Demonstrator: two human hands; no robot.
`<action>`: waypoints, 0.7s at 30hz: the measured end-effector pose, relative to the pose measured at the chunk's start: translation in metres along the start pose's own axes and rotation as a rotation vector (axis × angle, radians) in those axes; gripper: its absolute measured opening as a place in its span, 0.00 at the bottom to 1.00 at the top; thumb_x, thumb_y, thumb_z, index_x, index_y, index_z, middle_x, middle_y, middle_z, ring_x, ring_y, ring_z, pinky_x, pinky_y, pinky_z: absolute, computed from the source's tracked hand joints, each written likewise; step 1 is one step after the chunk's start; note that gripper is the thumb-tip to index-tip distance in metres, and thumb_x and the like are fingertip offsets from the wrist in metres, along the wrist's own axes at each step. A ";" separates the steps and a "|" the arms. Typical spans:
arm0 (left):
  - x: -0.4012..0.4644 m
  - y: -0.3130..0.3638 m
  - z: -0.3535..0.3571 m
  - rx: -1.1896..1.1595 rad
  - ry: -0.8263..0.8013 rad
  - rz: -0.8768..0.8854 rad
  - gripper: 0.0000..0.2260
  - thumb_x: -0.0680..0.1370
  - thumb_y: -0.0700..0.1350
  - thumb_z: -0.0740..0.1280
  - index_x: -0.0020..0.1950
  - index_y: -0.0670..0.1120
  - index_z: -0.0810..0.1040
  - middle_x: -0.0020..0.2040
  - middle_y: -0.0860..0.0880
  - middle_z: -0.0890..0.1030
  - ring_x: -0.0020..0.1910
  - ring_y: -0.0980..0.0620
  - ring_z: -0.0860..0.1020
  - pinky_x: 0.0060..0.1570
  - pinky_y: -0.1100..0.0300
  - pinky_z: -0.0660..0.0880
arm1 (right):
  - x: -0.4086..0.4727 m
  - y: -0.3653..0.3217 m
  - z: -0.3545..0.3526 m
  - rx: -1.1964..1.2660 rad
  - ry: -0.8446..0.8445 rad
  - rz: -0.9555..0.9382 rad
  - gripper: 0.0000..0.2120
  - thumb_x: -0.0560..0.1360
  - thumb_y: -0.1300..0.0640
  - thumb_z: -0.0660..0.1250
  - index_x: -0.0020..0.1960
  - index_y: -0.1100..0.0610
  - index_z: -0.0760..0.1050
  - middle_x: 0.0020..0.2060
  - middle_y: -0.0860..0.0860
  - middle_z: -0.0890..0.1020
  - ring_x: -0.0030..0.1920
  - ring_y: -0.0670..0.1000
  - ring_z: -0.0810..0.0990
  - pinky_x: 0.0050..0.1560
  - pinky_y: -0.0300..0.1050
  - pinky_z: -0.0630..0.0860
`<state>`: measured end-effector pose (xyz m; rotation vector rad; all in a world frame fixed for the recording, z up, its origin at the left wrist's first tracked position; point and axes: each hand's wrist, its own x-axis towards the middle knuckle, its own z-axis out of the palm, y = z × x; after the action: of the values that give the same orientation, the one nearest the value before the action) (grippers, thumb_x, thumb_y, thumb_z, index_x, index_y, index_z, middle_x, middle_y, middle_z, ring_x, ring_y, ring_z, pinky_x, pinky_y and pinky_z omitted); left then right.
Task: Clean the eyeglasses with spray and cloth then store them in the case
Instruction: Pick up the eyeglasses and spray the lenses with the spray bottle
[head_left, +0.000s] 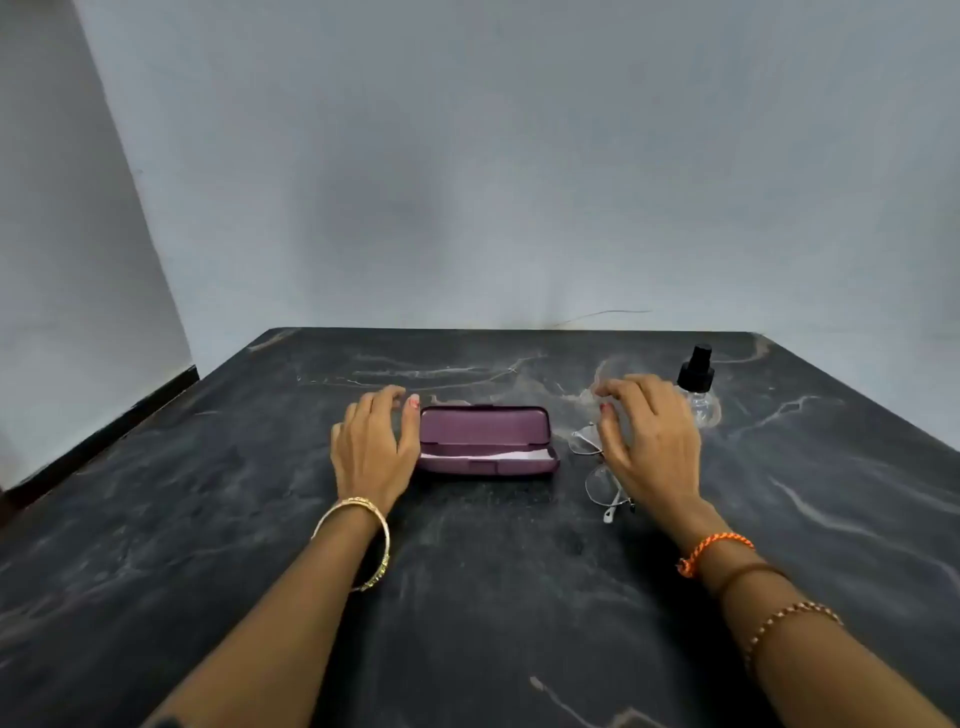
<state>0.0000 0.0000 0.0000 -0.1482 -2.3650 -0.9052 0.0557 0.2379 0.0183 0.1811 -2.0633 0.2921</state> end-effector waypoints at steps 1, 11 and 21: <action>0.001 -0.001 0.002 -0.037 0.019 0.020 0.12 0.78 0.48 0.59 0.56 0.43 0.76 0.52 0.45 0.80 0.52 0.45 0.76 0.51 0.51 0.69 | -0.004 0.003 0.001 0.014 0.043 0.017 0.10 0.71 0.60 0.59 0.44 0.62 0.78 0.40 0.58 0.81 0.38 0.57 0.78 0.37 0.47 0.73; 0.007 -0.010 0.011 -0.076 -0.071 0.050 0.15 0.79 0.54 0.55 0.51 0.47 0.77 0.39 0.50 0.80 0.38 0.51 0.74 0.37 0.58 0.65 | -0.013 0.006 -0.004 0.199 0.022 0.271 0.06 0.72 0.61 0.62 0.43 0.61 0.78 0.36 0.53 0.79 0.35 0.49 0.74 0.33 0.34 0.62; 0.006 -0.007 0.013 -0.048 -0.111 0.108 0.15 0.79 0.53 0.54 0.53 0.46 0.76 0.42 0.51 0.77 0.40 0.52 0.74 0.37 0.58 0.66 | -0.002 0.016 -0.026 -0.011 -0.429 0.435 0.28 0.68 0.37 0.62 0.25 0.60 0.69 0.19 0.48 0.68 0.25 0.49 0.69 0.28 0.39 0.58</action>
<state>-0.0134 0.0028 -0.0081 -0.3502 -2.4113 -0.9230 0.0746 0.2603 0.0267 -0.2376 -2.5208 0.5443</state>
